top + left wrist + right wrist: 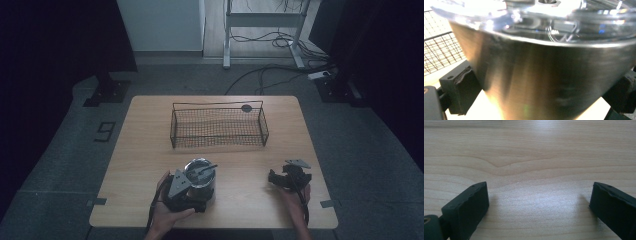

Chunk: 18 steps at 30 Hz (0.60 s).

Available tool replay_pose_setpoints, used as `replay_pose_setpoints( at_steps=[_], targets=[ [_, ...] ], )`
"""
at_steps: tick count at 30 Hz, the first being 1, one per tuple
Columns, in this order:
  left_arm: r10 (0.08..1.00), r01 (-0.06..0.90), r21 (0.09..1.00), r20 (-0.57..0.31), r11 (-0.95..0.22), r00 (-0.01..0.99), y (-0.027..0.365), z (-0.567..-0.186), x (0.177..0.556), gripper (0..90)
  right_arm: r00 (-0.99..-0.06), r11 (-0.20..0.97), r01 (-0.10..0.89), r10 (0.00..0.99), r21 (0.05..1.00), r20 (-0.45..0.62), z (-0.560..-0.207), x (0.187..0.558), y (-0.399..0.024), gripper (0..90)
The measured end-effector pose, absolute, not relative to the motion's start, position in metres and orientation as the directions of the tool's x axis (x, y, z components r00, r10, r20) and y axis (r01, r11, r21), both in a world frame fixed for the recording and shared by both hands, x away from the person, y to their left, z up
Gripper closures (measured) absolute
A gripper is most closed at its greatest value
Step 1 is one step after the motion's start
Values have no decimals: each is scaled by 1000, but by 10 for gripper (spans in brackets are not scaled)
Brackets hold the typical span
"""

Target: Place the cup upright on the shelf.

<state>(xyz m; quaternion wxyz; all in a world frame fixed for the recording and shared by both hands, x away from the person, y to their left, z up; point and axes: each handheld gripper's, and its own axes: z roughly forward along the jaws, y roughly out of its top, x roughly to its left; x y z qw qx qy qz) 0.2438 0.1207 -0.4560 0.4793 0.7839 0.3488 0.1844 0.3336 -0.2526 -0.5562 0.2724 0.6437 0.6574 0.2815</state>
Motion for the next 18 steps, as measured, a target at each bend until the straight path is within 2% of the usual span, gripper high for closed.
replay_pose_setpoints(
  at_steps=[18],
  targets=[
    [763, 368, 891, -38, -267, 645, 137, -433, 260, 39, -22, 11, 693, 1000, 721, 6, -556, 334, -253, 20]
  ],
)
